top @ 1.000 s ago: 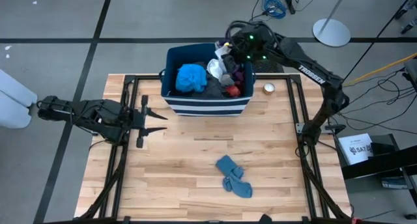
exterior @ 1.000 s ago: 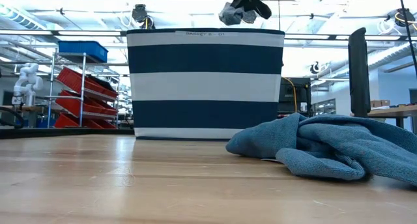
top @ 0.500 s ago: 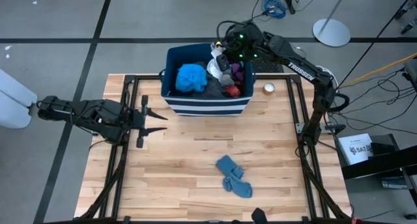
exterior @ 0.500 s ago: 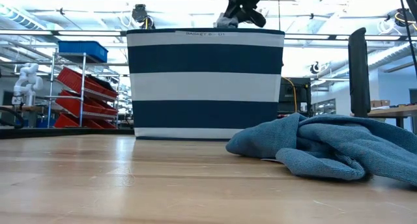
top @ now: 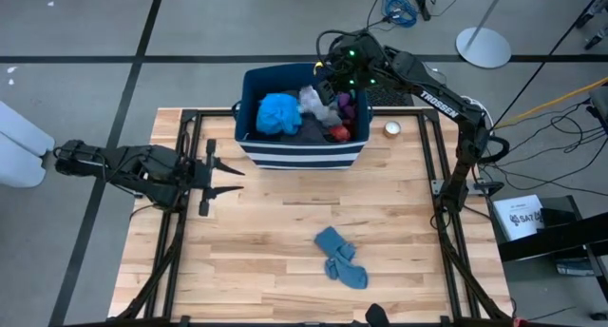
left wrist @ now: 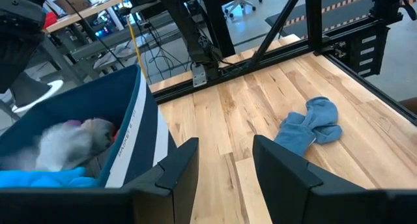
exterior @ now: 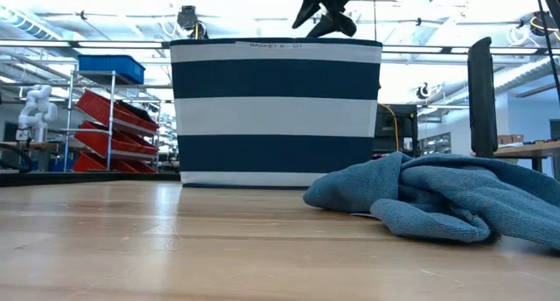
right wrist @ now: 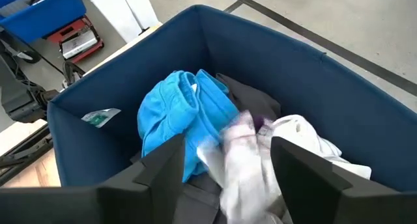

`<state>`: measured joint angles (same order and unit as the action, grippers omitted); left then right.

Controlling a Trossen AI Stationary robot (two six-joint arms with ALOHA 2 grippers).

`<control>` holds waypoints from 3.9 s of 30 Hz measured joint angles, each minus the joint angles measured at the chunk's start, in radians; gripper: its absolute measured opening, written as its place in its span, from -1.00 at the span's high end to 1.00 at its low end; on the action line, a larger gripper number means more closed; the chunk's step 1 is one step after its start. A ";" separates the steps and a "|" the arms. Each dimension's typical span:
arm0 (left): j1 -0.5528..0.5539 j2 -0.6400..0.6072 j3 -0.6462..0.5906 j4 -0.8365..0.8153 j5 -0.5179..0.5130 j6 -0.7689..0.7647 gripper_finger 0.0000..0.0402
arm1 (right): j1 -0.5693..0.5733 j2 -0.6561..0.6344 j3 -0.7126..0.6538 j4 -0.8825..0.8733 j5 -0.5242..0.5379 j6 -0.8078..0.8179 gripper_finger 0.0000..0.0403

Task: Sort clothes
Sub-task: Put the blue sock into the blue laundry bin

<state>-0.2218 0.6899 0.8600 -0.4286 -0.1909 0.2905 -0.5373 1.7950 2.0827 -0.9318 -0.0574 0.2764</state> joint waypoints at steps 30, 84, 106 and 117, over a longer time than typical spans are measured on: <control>-0.001 0.000 0.000 0.000 0.003 0.003 0.23 | 0.023 -0.001 0.000 -0.006 -0.165 0.176 -0.11; -0.001 0.060 0.000 0.002 0.112 -0.049 0.23 | 0.883 0.333 -0.002 -0.497 0.017 0.362 -0.11; -0.001 0.060 0.000 0.001 0.112 -0.053 0.23 | 0.881 0.446 -0.276 -0.351 0.003 0.220 -0.11; -0.001 0.060 0.000 0.002 0.108 -0.050 0.23 | 0.865 0.433 -0.457 -0.124 -0.054 0.206 -0.04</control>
<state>-0.2230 0.7494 0.8604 -0.4267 -0.0834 0.2409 0.3281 2.2278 1.6260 -1.0553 -0.1116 0.4820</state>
